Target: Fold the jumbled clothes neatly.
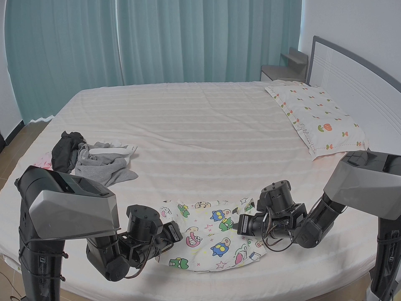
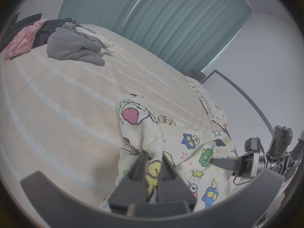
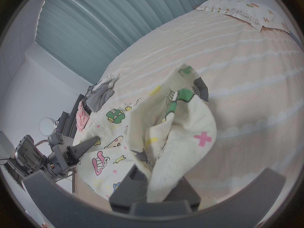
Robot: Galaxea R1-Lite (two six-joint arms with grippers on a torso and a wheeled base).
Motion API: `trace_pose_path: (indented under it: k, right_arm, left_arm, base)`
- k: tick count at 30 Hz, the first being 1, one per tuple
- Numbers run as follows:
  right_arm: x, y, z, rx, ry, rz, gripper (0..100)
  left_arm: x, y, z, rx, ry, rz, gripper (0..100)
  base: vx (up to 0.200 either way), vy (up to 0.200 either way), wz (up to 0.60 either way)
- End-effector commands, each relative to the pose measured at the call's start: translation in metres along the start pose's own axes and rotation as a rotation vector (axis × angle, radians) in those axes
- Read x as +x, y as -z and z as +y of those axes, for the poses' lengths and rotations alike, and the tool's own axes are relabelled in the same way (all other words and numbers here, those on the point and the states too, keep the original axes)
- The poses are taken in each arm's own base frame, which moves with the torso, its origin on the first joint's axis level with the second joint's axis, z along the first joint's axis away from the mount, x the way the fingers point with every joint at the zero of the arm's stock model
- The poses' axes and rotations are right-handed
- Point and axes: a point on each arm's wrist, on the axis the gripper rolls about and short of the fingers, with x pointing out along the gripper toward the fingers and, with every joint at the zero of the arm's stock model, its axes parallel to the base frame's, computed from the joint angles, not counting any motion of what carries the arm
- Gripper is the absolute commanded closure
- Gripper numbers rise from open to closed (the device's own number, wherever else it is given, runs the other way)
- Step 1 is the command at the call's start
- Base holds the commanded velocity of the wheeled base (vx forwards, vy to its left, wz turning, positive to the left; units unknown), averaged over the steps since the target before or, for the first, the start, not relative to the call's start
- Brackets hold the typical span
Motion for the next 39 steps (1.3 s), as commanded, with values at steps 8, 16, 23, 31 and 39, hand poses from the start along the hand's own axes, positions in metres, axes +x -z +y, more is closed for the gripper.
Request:
trace_pose_path:
  k: [8,16,23,31,39]
  right_arm:
    - [-0.009,-0.003,0.004,-0.004,-0.009,-0.014,100]
    - [-0.008,-0.001,0.001,-0.007,0.002,-0.007,100]
    - [-0.006,-0.002,-0.002,-0.005,0.012,-0.008,100]
    - [0.001,0.002,-0.007,-0.008,0.025,0.004,100]
    - [0.007,0.006,-0.010,-0.020,0.033,0.021,100]
  left_arm:
    - [-0.005,-0.001,-0.009,0.005,0.030,-0.005,100]
    - [-0.003,0.000,-0.008,0.006,0.027,-0.004,100]
    - [-0.002,-0.001,-0.008,0.004,0.027,-0.006,100]
    - [0.002,0.004,0.001,0.004,-0.003,0.009,100]
    - [0.007,0.005,0.011,-0.029,-0.036,0.016,100]
  base:
    - [0.000,-0.200,0.00]
    - [0.000,-0.200,0.00]
    - [0.000,-0.200,0.00]
    - [0.000,-0.200,0.00]
    - [0.000,0.000,0.00]
